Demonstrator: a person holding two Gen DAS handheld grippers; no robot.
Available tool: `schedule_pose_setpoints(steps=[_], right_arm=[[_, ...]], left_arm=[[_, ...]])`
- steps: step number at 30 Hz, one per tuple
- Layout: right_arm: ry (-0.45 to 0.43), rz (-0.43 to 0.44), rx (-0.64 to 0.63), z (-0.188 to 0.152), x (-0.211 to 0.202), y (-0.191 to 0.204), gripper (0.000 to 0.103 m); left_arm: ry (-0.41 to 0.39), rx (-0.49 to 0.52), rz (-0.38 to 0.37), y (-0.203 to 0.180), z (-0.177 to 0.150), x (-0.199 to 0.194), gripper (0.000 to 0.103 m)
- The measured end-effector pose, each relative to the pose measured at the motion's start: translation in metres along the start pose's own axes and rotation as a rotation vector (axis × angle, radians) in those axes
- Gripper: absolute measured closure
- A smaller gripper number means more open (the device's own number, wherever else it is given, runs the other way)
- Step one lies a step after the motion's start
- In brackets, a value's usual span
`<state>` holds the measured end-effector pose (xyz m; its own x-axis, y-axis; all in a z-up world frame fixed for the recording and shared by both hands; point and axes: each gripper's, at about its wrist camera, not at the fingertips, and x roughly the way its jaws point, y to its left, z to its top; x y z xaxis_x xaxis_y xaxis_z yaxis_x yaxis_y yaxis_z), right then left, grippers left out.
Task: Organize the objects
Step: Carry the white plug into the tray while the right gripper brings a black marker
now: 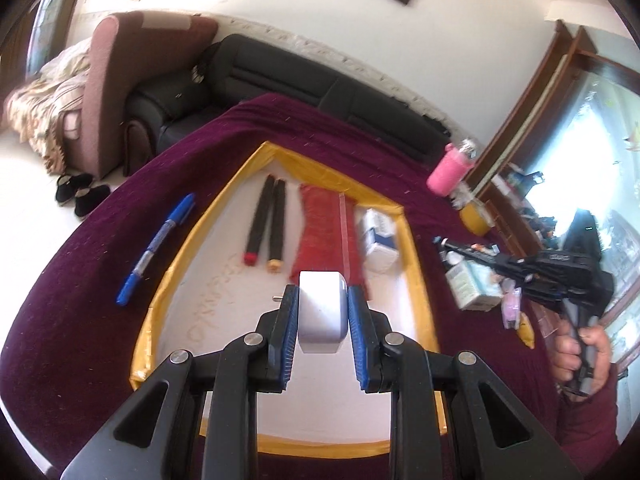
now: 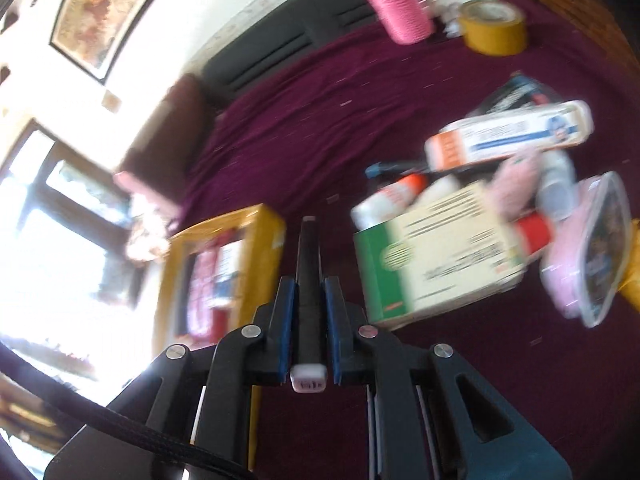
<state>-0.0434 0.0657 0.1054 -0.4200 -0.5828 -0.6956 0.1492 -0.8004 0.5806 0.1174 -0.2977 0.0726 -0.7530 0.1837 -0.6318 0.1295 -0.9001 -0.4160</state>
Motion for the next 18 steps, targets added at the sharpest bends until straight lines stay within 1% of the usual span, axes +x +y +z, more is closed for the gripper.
schedule_pose_setpoints(steps=[3, 4, 6, 7, 10, 14, 18], right_arm=[[0.055, 0.074, -0.034, -0.01, 0.015, 0.025, 0.091], [0.07, 0.087, -0.043, -0.012, 0.022, 0.031, 0.089], [0.058, 0.03, -0.094, -0.02, 0.032, 0.048, 0.088], [0.055, 0.022, -0.107, -0.021, 0.037, 0.054, 0.088], [0.05, 0.011, -0.114, -0.021, 0.043, 0.057, 0.088], [0.002, 0.0, -0.136, -0.019, 0.036, 0.058, 0.09], [-0.012, -0.012, -0.176, -0.018, 0.03, 0.066, 0.09]], left_arm=[[0.067, 0.012, 0.06, 0.007, 0.009, 0.016, 0.083], [0.088, 0.014, 0.081, 0.009, 0.012, 0.023, 0.083], [0.132, 0.002, 0.12, 0.014, 0.019, 0.038, 0.083], [0.145, -0.011, 0.142, 0.016, 0.022, 0.046, 0.083], [0.16, -0.018, 0.165, 0.019, 0.035, 0.058, 0.083], [0.152, -0.006, 0.198, 0.019, 0.048, 0.066, 0.083], [0.145, -0.04, 0.207, 0.031, 0.06, 0.079, 0.082]])
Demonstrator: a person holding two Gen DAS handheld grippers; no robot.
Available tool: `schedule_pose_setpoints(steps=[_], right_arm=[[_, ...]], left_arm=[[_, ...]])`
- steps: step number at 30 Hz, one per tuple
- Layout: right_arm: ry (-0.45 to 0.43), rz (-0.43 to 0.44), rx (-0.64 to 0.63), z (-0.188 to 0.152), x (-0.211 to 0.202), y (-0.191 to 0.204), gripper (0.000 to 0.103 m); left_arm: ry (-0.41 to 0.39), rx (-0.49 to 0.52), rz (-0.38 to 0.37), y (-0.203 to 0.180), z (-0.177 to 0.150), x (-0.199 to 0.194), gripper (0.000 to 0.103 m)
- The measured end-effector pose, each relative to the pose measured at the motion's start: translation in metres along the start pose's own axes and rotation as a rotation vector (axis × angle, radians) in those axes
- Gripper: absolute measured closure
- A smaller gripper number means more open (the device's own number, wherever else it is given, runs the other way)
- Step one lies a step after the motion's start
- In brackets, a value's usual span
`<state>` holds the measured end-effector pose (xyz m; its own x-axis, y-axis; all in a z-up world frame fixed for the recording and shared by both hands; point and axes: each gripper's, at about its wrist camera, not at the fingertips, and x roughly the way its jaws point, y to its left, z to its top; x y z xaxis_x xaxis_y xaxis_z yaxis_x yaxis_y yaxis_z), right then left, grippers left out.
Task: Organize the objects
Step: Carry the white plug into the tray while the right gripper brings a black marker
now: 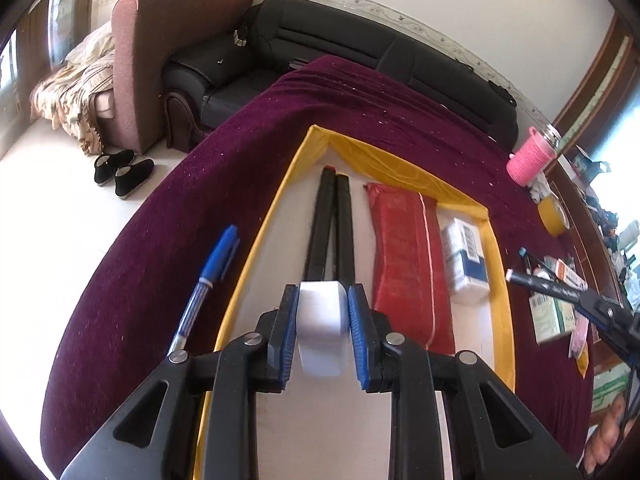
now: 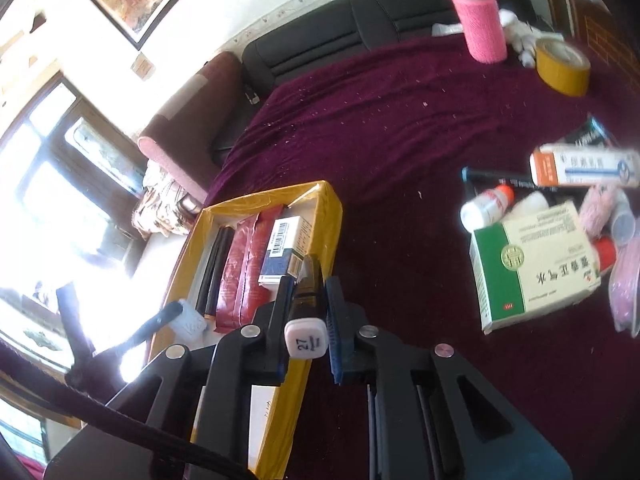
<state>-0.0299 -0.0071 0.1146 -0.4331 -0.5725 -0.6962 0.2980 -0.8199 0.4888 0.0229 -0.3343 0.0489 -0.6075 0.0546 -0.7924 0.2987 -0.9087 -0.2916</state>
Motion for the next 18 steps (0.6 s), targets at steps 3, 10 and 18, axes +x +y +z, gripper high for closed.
schedule_pose_setpoints(steps=[3, 10, 18], right_arm=[[0.013, 0.004, -0.044, -0.001, 0.001, 0.012, 0.09], [0.177, 0.044, -0.17, -0.012, 0.016, 0.045, 0.09], [0.326, -0.082, -0.249, -0.011, 0.07, 0.065, 0.09]], left_arm=[[0.015, -0.018, 0.007, 0.003, 0.009, 0.012, 0.082], [0.013, -0.066, -0.031, 0.008, 0.011, 0.013, 0.071], [-0.111, 0.035, -0.002, -0.011, -0.004, -0.029, 0.053]])
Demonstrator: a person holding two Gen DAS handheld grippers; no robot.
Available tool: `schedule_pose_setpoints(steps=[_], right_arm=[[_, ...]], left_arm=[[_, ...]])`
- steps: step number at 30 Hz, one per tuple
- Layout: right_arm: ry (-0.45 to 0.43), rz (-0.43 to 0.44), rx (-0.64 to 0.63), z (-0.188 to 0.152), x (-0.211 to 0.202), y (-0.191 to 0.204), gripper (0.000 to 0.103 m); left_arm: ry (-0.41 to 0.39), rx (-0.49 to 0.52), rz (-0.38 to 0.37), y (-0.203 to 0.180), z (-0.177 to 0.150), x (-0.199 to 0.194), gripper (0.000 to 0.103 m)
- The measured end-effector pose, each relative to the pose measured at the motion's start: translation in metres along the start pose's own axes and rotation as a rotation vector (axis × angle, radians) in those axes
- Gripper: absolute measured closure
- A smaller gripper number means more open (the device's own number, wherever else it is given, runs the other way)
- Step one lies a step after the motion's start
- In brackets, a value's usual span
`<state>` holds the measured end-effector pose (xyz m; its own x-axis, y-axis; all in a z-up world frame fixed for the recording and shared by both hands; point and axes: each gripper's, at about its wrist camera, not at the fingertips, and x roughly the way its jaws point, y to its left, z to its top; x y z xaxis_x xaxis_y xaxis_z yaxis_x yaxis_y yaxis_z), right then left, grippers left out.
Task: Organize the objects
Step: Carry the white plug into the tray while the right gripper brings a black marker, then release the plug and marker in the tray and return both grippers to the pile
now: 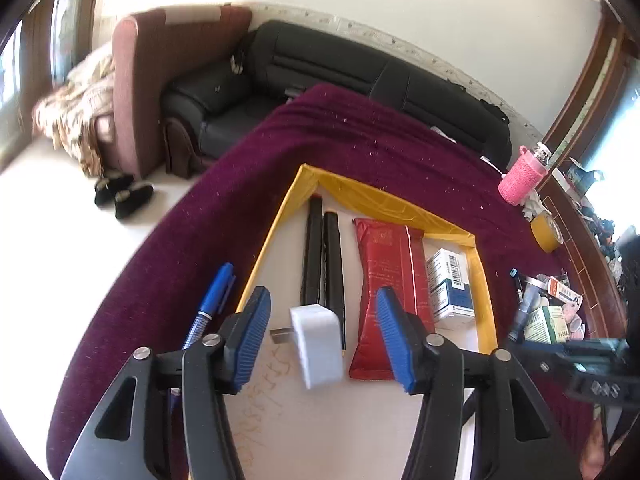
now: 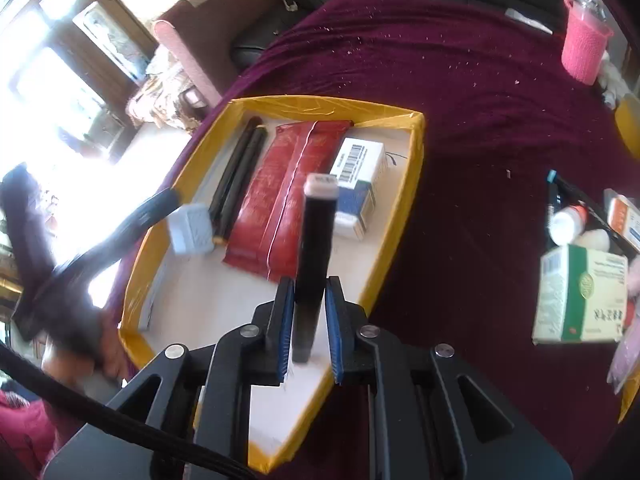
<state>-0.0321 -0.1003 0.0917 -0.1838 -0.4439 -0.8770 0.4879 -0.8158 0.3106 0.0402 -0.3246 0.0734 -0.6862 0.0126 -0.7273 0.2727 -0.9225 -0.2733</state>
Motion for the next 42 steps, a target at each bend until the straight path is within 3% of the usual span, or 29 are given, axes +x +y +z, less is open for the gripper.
schedule_pose_setpoints(steps=[3, 5, 10, 15, 21, 24, 29, 32, 35, 37, 38, 42], right_arm=[[-0.004, -0.101, -0.022, 0.012, 0.017, 0.004, 0.09], [-0.006, -0.12, 0.007, 0.019, 0.025, 0.0, 0.088], [-0.05, -0.081, 0.09, 0.018, 0.018, -0.016, 0.081], [-0.161, -0.051, 0.131, 0.003, -0.016, -0.022, 0.065], [-0.247, -0.071, 0.102, -0.023, -0.05, -0.023, 0.065], [-0.279, -0.071, 0.102, -0.031, -0.062, -0.03, 0.065], [-0.324, -0.026, 0.15, -0.046, -0.079, -0.061, 0.058], [-0.383, -0.027, 0.197, -0.058, -0.095, -0.09, 0.058], [-0.49, -0.087, 0.245, -0.074, -0.119, -0.125, 0.058], [-0.55, -0.151, 0.286, -0.084, -0.134, -0.149, 0.05], [-0.575, -0.178, 0.314, -0.089, -0.14, -0.162, 0.045], [-0.617, -0.179, 0.448, -0.101, -0.151, -0.221, 0.044]], left_arm=[[-0.044, -0.009, -0.01, 0.005, -0.002, -0.015, 0.053], [-0.062, -0.028, -0.022, 0.01, -0.005, -0.022, 0.053], [-0.085, -0.078, -0.014, 0.024, -0.021, -0.036, 0.052], [0.0, -0.074, -0.05, 0.017, -0.033, -0.018, 0.052], [0.117, -0.026, 0.131, 0.004, -0.029, 0.021, 0.05], [0.114, -0.074, 0.135, 0.008, -0.027, 0.016, 0.05], [0.052, -0.075, 0.045, -0.006, -0.034, -0.021, 0.05], [-0.016, -0.012, -0.043, -0.036, -0.036, -0.047, 0.05], [-0.046, 0.089, -0.161, -0.078, -0.037, -0.06, 0.037], [-0.031, 0.172, -0.217, -0.118, -0.038, -0.056, 0.026], [-0.011, 0.22, -0.237, -0.14, -0.042, -0.048, 0.026], [0.084, 0.342, -0.228, -0.211, -0.057, -0.01, 0.026]])
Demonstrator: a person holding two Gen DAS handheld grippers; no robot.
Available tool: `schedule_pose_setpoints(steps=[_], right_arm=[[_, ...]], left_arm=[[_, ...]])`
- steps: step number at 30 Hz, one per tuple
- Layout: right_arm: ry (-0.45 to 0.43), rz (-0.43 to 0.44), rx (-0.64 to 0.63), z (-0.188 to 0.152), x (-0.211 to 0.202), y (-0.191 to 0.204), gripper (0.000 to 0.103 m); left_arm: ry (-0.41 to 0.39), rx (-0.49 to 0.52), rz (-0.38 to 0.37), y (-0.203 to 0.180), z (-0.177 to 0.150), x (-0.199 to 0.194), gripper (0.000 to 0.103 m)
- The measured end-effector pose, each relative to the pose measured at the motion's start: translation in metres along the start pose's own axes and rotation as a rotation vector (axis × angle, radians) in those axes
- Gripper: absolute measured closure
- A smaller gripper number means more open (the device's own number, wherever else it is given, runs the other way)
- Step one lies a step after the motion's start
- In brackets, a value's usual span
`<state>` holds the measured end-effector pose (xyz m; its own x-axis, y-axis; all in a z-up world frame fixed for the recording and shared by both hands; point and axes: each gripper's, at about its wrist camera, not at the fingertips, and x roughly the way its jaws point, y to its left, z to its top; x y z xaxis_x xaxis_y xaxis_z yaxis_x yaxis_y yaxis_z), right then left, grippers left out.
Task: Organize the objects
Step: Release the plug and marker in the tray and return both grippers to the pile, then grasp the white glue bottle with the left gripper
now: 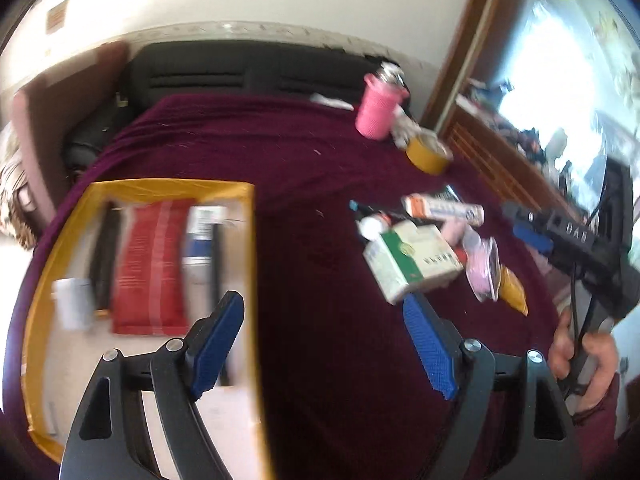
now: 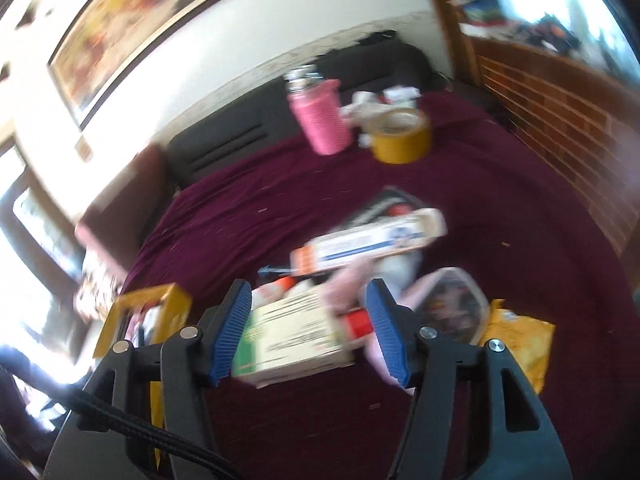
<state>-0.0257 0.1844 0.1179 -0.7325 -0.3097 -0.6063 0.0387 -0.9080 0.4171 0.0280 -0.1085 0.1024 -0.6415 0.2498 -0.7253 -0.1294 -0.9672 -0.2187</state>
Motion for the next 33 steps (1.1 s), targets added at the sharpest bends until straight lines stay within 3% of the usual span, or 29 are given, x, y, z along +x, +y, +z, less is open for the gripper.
schedule_pose_setpoints(steps=[4, 8, 12, 17, 20, 22, 23, 28, 33], right_arm=[[-0.016, -0.004, 0.066, 0.009, 0.009, -0.038, 0.045], [-0.065, 0.025, 0.13, 0.014, 0.009, -0.07, 0.045], [-0.086, 0.027, 0.188, 0.008, 0.011, -0.096, 0.045], [-0.052, 0.055, 0.219, 0.007, 0.014, -0.1, 0.045], [-0.065, 0.045, 0.195, 0.008, 0.012, -0.094, 0.045], [-0.064, 0.042, 0.19, 0.007, 0.013, -0.093, 0.045], [-0.062, 0.039, 0.189, 0.006, 0.014, -0.093, 0.045], [-0.043, 0.031, 0.183, 0.003, 0.019, -0.095, 0.045], [-0.044, 0.027, 0.162, 0.001, 0.02, -0.09, 0.045]], left_arm=[[0.019, 0.109, -0.041, -0.045, 0.009, 0.03, 0.026], [-0.006, 0.213, 0.01, -0.073, 0.026, 0.044, 0.026], [-0.005, 0.191, 0.083, -0.07, 0.057, 0.074, 0.026], [0.135, 0.165, 0.028, -0.057, 0.079, 0.138, 0.028], [0.209, 0.182, -0.005, -0.054, 0.082, 0.166, 0.046], [0.258, 0.179, -0.031, -0.051, 0.085, 0.175, 0.073], [0.286, 0.185, -0.039, -0.051, 0.084, 0.181, 0.078], [0.251, 0.323, 0.01, -0.067, 0.072, 0.175, 0.08], [0.203, 0.342, 0.055, -0.076, 0.07, 0.176, 0.08]])
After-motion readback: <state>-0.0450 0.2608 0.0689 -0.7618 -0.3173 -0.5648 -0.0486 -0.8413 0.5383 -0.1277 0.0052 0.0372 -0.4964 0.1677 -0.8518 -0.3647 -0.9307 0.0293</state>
